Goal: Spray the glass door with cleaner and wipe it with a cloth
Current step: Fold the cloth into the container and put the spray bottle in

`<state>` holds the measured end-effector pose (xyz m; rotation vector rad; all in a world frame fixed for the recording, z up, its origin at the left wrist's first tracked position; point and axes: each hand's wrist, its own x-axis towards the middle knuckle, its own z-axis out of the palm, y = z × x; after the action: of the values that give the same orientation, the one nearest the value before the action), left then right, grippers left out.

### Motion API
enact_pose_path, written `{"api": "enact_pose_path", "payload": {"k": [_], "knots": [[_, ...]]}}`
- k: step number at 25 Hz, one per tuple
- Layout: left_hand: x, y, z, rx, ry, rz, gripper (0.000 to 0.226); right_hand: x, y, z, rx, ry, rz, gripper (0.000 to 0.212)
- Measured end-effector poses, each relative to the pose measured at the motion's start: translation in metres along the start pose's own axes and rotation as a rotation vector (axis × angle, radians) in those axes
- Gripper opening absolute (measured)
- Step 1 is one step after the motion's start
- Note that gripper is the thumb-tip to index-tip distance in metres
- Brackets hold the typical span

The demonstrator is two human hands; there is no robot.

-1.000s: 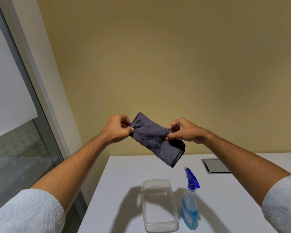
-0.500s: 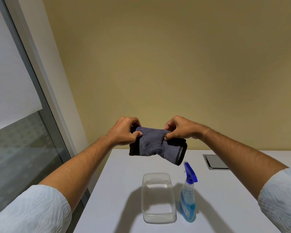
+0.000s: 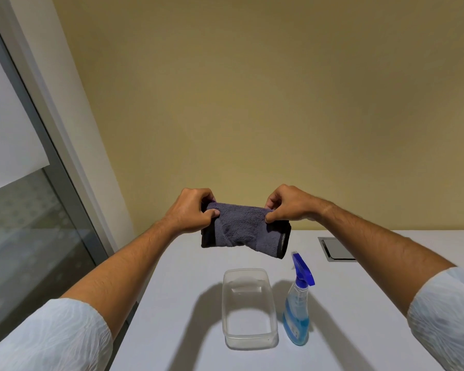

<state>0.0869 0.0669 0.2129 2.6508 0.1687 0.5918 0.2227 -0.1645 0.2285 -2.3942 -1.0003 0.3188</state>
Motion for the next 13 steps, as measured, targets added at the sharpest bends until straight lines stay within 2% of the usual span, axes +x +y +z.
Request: {"api": "enact_pose_path", "payload": {"k": [5, 13], "knots": [[0.007, -0.025, 0.023, 0.024, -0.038, -0.065, 0.013, 0.021, 0.000, 0.022, -0.061, 0.054, 0.052, 0.010], [-0.002, -0.063, 0.089, -0.023, -0.078, -0.303, 0.012, 0.045, 0.003, 0.100, -0.103, 0.118, 0.309, 0.031]]}}
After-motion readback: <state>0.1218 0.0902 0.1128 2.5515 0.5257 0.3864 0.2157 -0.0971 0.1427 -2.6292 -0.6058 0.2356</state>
